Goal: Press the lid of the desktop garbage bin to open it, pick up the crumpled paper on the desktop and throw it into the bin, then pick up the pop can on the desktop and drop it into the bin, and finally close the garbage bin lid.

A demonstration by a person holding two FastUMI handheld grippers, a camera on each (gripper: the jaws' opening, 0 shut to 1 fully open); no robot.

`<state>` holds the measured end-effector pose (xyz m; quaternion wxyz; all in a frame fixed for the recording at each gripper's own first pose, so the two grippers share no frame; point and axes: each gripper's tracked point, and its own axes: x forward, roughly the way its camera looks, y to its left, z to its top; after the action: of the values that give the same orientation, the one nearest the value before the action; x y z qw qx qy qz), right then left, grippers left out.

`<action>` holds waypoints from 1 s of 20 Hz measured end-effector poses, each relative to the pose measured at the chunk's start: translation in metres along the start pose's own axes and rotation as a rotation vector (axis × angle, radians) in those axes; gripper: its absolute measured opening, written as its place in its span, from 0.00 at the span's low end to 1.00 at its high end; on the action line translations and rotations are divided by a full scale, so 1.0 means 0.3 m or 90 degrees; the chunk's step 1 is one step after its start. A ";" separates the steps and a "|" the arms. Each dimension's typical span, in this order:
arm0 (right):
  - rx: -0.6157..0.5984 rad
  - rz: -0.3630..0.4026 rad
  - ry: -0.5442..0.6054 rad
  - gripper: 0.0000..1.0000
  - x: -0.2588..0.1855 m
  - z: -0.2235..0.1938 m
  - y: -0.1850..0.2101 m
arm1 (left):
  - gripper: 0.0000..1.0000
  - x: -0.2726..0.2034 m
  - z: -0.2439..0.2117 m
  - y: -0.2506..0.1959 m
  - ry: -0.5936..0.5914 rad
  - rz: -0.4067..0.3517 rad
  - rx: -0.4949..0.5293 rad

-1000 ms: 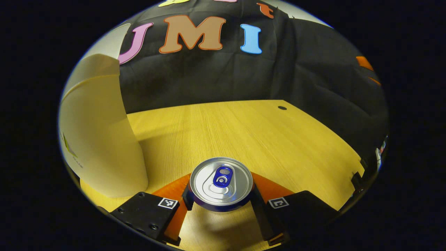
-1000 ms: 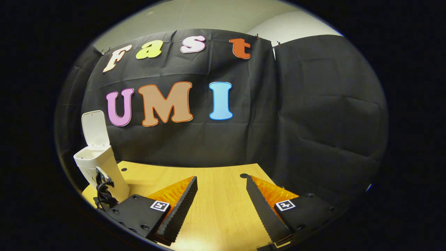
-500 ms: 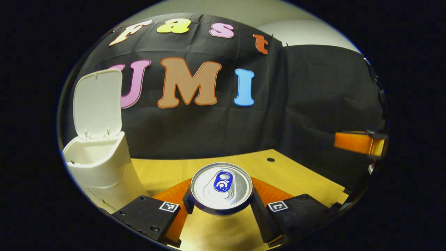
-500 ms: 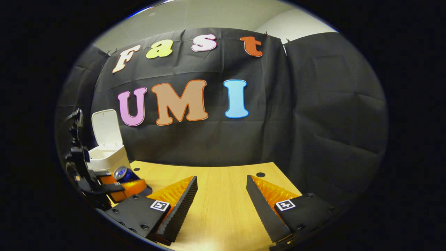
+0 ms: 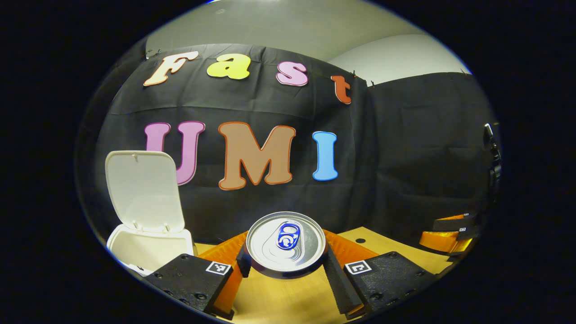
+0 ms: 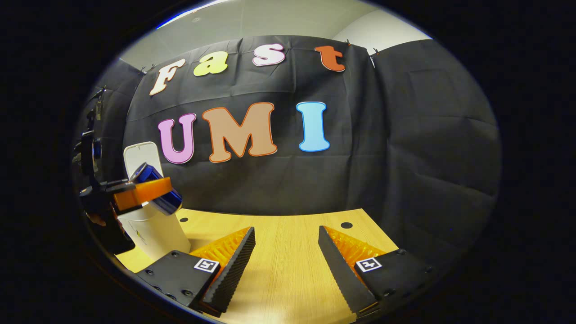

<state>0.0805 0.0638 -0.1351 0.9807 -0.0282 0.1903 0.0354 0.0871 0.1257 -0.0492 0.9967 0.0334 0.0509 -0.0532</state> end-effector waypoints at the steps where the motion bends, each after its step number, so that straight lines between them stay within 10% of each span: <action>1: 0.000 0.001 0.002 0.95 0.002 -0.003 0.005 | 0.77 0.003 0.018 0.029 -0.007 0.011 0.007; 9: 0.003 0.003 0.012 0.95 0.016 -0.034 0.031 | 0.76 -0.002 0.087 0.372 -0.029 0.151 0.034; 20: -0.004 0.011 0.027 0.95 0.017 -0.050 0.061 | 0.77 -0.098 -0.202 0.719 0.129 0.321 -0.034</action>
<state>0.0783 0.0814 -0.1517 0.9761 -0.0302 0.2109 0.0442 0.0758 0.3471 -0.0931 0.9688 0.0243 0.1419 0.2017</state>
